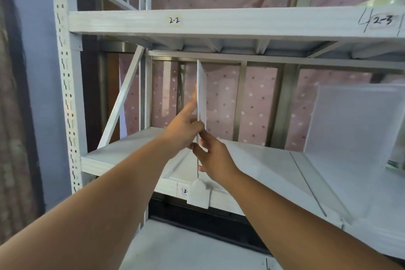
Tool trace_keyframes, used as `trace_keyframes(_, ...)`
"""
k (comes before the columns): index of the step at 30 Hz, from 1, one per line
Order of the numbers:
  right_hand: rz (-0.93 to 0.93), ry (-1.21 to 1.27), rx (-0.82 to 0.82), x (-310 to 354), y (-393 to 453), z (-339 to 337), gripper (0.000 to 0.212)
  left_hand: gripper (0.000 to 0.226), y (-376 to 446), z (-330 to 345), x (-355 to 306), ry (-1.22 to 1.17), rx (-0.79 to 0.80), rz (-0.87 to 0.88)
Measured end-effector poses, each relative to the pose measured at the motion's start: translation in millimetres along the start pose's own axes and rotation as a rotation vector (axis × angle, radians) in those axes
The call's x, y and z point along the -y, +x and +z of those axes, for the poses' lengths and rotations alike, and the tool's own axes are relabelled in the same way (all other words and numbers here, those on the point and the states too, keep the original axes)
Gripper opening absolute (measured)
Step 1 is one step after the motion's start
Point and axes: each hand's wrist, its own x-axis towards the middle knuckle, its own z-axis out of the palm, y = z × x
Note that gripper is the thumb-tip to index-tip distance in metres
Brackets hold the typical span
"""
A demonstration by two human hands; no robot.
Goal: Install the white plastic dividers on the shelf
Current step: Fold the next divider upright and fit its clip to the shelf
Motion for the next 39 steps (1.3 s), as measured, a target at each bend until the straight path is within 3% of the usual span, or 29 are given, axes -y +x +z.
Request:
trace_keyframes(4, -0.027, -0.052, -0.056, -2.9, -2.4, 4.7, 0.044, 0.086, 4.6, 0.1, 2.7, 0.020, 0.040, 0.013)
trace_keyframes(9, -0.034, -0.072, -0.116, -1.3, -6.2, 4.8, 0.041, 0.098, 4.4, -0.1, 1.6, 0.036, 0.090, 0.042)
trace_keyframes(25, -0.011, -0.101, -0.190, 13.2, -21.6, -1.5, 0.041, 0.097, 11.4, 10.4, 1.6, 0.058, 0.111, 0.078)
trace_keyframes(39, -0.034, -0.204, -0.246, 2.4, -22.4, 2.5, 0.027, 0.094, 12.4, 15.8, 6.2, 0.165, 0.099, 0.119)
